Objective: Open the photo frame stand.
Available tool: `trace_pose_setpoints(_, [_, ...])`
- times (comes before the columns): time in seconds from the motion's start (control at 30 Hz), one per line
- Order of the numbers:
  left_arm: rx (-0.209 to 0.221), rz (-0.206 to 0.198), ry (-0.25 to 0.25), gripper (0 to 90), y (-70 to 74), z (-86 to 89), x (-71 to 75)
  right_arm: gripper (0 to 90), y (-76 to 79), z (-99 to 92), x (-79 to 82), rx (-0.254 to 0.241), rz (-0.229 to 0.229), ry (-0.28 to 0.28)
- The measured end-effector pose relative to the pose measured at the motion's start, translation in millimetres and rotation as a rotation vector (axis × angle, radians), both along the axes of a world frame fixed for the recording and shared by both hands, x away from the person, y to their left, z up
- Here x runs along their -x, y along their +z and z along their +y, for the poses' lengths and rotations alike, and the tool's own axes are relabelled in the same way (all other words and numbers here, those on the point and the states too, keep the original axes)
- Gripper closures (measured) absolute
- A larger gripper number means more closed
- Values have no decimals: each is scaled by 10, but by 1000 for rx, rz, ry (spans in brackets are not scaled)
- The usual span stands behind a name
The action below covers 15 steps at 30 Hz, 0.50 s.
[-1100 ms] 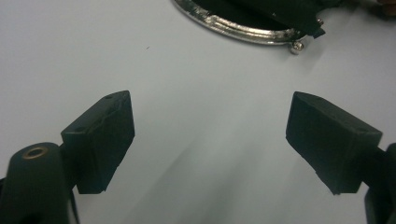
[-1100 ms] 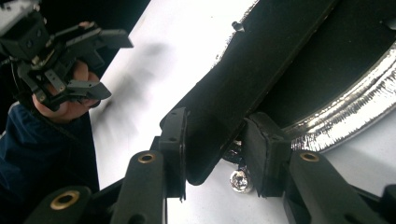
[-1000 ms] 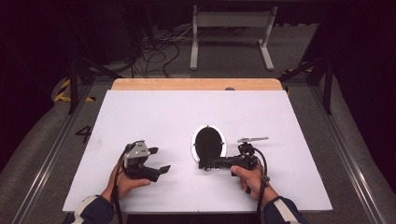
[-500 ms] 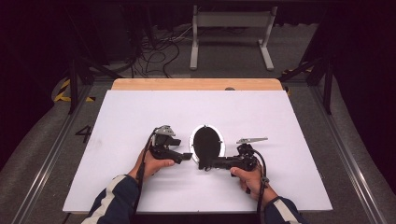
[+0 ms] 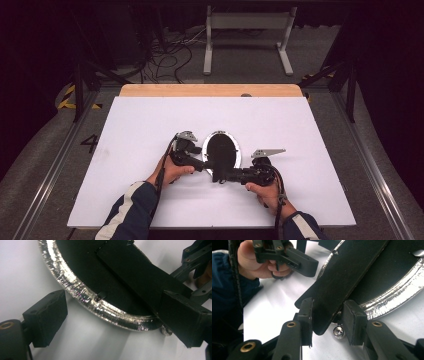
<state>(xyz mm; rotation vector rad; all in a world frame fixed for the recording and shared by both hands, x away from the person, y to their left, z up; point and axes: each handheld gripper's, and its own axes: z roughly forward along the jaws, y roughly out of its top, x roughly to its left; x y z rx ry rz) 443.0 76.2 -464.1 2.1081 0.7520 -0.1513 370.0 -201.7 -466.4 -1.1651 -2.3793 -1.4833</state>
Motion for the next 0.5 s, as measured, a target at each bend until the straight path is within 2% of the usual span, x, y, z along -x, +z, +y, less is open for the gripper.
trace_pose_setpoints(0.07, [8, 1, 1, 120, 2, 0, -11, 630, 2, 0, 4, 5, -6, 2])
trace_pose_setpoints(0.17, [33, 13, -10, 161, -6, -6, -23, 628, 26, 16, 33, 34, -50, 23])
trace_pose_setpoints(0.33, [42, -5, -6, 208, 41, 19, -7, 627, 31, 12, 46, 48, -69, 35])
trace_pose_setpoints(0.4, [41, -25, 2, 264, 68, 44, 4, 627, 46, 22, 59, 64, -81, 37])
trace_pose_setpoints(0.43, [23, -48, 11, 301, 83, 51, 16, 627, 49, 24, 63, 67, -83, 37])
trace_pose_setpoints(0.47, [23, -48, 11, 399, 83, 51, 16, 627, 49, 24, 63, 67, -83, 37])
trace_pose_setpoints(0.5, [14, -57, 13, 399, 95, 68, 18, 628, 52, 26, 69, 70, -81, 35])
